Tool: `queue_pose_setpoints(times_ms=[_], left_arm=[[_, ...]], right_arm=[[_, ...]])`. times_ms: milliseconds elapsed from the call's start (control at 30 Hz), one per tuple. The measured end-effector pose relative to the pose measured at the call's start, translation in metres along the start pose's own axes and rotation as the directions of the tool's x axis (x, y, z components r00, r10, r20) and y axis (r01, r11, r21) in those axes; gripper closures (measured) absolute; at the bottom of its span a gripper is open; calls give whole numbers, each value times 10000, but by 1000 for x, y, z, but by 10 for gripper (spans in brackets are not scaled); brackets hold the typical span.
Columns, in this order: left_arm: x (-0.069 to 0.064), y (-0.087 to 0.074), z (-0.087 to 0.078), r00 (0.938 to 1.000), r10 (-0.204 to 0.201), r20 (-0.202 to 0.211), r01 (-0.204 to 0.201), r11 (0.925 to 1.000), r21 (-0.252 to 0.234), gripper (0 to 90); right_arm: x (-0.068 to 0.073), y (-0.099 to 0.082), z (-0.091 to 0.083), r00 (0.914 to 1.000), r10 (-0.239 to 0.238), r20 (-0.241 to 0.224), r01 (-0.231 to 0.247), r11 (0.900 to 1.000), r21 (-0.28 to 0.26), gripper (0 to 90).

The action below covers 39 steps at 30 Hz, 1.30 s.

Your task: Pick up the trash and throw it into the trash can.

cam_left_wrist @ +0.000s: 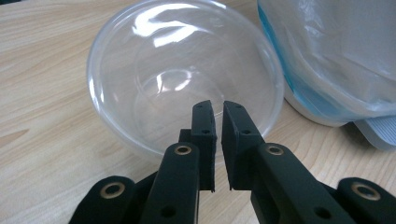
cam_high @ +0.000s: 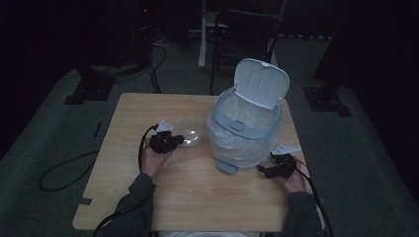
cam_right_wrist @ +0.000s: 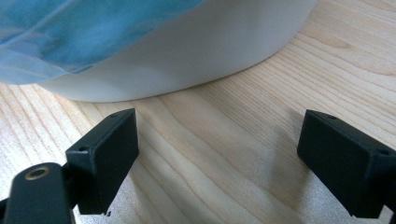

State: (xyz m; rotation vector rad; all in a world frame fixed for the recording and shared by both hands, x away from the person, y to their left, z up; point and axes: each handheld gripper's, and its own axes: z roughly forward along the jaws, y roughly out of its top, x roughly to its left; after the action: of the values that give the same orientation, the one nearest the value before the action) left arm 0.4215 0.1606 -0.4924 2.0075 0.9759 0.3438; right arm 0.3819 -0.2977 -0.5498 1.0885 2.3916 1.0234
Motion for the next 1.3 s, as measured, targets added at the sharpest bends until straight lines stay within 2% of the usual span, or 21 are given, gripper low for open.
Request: queue_pose_setpoints(times_ms=[100, 267, 500, 600, 767, 900, 967, 1000, 1033, 1067, 1167, 1267, 1300], left_arm=[[-2, -4, -2, 10000, 38, -1, -38, 10000, -49, 825], [-3, -10, -1, 9999, 139, -57, -138, 9998, 172, 811], [-10, -21, 4, 9992, 332, 220, -344, 9979, 547, 783], [-13, -22, 5, 9980, 557, 296, -577, 9959, 702, 766], [-15, -16, -5, 9970, 725, 285, -735, 9967, 347, 742], [-15, -9, -25, 9956, 925, 162, -920, 9953, -305, 680], [-11, -4, -38, 9950, 1001, 18, -997, 9923, -728, 653], [-11, -4, -38, 9950, 1001, 18, -997, 9923, -728, 632], [-3, 1, -48, 9951, 979, -158, -990, 9892, -1081, 610], [2, 3, -52, 9958, 896, -207, -915, 9881, -1236, 582], [22, 10, -56, 9984, 561, 117, -537, 9865, -1547, 500], [37, 17, -47, 9978, 485, 461, -435, 9937, -1034, 445], [40, 19, -42, 9971, 574, 497, -533, 9954, -799, 441]], right_arm=[[0, 0, 0, 10000, -2, -1, 2, 10000, 3, 117], [0, 0, 0, 10000, -8, -1, 8, 10000, -6, 117], [0, 0, 0, 10000, -1, 0, 1, 10000, 2, 117], [0, 0, 0, 10000, 19, -5, -19, 10000, 9, 117], [0, 0, 0, 10000, -2, 0, 2, 10000, 5, 117], [0, 0, 0, 10000, 16, -6, -16, 10000, 8, 117], [0, 0, 0, 10000, 10, -5, -10, 10000, 2, 117], [0, 0, 0, 10000, 2, -3, -2, 10000, 1, 117], [0, 0, 0, 10000, -10, -3, 10, 10000, -3, 117], [0, 0, 0, 10000, -4, -2, 4, 10000, 2, 117], [0, 0, 0, 10000, -10, 0, 10, 10000, 1, 117], [0, 0, 0, 10000, 1, -1, -1, 10000, -2, 117], [0, 0, 0, 10000, 3, 0, -3, 10000, -2, 117]])
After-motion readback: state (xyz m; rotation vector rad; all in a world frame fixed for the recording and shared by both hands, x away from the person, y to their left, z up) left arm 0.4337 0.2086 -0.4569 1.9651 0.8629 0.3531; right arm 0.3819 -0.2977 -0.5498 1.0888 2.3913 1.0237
